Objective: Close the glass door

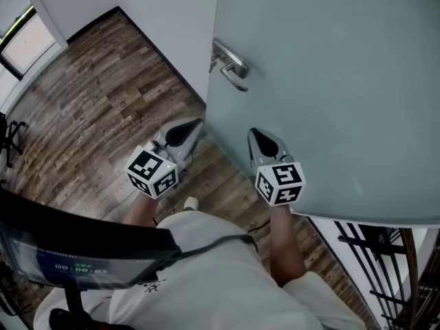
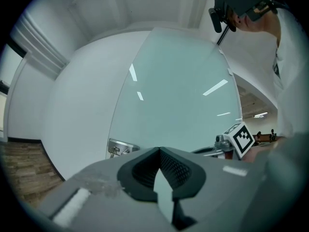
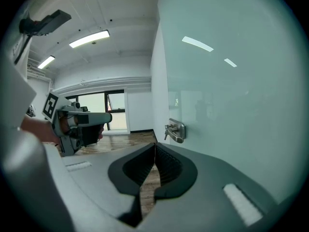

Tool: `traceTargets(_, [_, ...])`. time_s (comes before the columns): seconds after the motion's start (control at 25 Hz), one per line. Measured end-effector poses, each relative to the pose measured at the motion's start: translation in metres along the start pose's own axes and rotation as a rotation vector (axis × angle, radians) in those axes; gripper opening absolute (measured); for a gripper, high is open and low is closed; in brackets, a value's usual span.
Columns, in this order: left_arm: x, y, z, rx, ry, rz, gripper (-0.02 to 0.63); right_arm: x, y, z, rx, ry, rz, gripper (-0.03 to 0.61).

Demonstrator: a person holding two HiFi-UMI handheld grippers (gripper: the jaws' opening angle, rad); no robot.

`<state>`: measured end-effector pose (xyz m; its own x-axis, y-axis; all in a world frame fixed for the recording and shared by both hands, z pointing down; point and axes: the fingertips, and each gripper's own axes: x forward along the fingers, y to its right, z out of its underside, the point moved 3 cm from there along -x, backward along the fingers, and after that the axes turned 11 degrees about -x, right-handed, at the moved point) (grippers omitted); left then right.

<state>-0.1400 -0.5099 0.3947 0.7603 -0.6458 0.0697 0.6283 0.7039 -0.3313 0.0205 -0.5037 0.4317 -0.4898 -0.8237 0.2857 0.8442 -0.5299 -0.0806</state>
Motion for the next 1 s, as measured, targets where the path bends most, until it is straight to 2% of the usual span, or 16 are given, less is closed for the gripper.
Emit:
traceTargets(0.2, [-0.007,-0.037,-0.005,-0.007,-0.004,0.012,0.005,0.040,0.000,-0.011,-0.055,-0.020,0.037,0.009])
traceTargets(0.48, [-0.011,-0.062,-0.013,-0.020,-0.006,0.039,0.005,0.073,0.017,-0.024,-0.096,-0.055,0.092,0.011])
traceTargets(0.64, [-0.014,-0.069,-0.003,-0.034,-0.012,0.016,0.005,0.097,0.029,-0.018,-0.202,-0.103,0.094,0.016])
traceTargets(0.8, [-0.008,-0.065,-0.005,-0.041,-0.014,-0.009,0.005,0.123,0.046,-0.018,-0.366,-0.186,0.080,0.123])
traceTargets(1.0, [-0.012,-0.058,-0.003,-0.051,-0.012,-0.060,0.005,0.157,0.052,0.003,-0.521,-0.316,-0.015,0.218])
